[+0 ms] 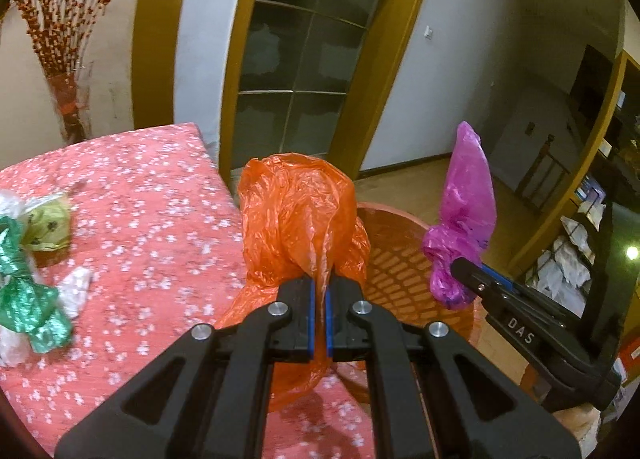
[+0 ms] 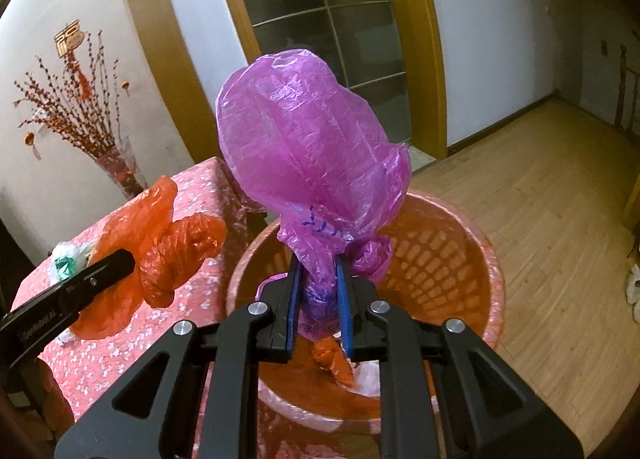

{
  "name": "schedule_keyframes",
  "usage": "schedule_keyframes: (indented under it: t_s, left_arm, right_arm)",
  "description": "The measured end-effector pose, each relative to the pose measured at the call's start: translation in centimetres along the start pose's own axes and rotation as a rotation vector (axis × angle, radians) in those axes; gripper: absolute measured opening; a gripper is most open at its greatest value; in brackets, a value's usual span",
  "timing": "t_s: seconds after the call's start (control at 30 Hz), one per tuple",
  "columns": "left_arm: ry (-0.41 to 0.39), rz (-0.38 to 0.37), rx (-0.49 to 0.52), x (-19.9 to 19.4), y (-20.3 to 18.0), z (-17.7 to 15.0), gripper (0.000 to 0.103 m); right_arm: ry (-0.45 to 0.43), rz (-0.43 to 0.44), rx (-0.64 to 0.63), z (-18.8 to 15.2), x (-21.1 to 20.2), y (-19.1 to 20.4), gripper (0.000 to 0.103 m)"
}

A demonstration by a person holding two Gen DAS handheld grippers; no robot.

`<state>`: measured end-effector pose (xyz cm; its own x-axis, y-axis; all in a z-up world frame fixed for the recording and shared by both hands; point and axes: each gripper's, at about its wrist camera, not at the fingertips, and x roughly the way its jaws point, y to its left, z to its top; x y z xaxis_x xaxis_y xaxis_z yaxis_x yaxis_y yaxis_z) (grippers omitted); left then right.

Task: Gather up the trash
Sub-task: 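Open both tools to drop the purple and orange bags into the wastebasket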

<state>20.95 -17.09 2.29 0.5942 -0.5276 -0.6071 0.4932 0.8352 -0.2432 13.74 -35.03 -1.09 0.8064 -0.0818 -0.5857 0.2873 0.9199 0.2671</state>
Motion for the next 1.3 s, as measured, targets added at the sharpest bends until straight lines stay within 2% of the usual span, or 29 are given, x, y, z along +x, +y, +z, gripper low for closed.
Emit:
schedule_keyframes:
  t_s: [0.5, 0.57, 0.63, 0.7, 0.77, 0.8, 0.87, 0.93, 1.03, 1.17, 1.3]
  left_arm:
    - [0.066, -0.075, 0.016, 3.6, -3.0, -0.3, 0.006]
    - [0.072, -0.078, 0.015, 4.0, -3.2, -0.4, 0.011]
    - [0.081, -0.077, 0.012, 4.6, -3.1, -0.5, 0.024]
    - [0.087, -0.067, 0.001, 4.9, -2.9, -0.8, 0.031]
    - [0.093, -0.055, -0.007, 5.1, -2.6, -0.9, 0.034]
    - [0.093, -0.047, -0.007, 5.2, -2.5, -1.1, 0.040]
    - [0.084, -0.017, -0.005, 4.9, -2.0, -1.2, 0.051]
    - [0.072, 0.023, 0.001, 4.5, -1.3, -1.4, 0.063]
    - [0.059, 0.071, 0.009, 3.7, -0.3, -1.8, 0.074]
    - [0.039, 0.136, 0.022, 2.3, 1.2, -2.5, 0.083]
    - [0.021, 0.198, 0.034, 0.8, 2.7, -3.1, 0.088]
  right_arm:
    - [0.014, -0.033, 0.043, -0.2, 0.8, -1.9, 0.019]
    - [0.020, -0.036, 0.054, -0.3, 0.9, -2.2, 0.022]
    - [0.021, -0.043, 0.061, -0.2, 1.2, -1.8, 0.028]
    - [0.024, -0.052, 0.060, -0.2, 1.3, -1.9, 0.030]
    - [0.026, -0.057, 0.061, -0.3, 1.3, -2.0, 0.041]
    - [0.024, -0.061, 0.061, -0.3, 1.3, -2.1, 0.045]
    - [0.015, -0.073, 0.057, -0.3, 1.1, -2.0, 0.054]
    - [0.005, -0.084, 0.045, -0.4, 1.0, -1.6, 0.058]
    - [-0.003, -0.087, 0.029, -0.4, 0.8, -1.3, 0.065]
    - [-0.003, -0.070, 0.012, -0.5, 0.7, -0.7, 0.070]
    - [0.008, -0.046, -0.012, -0.8, 0.9, 0.7, 0.070]
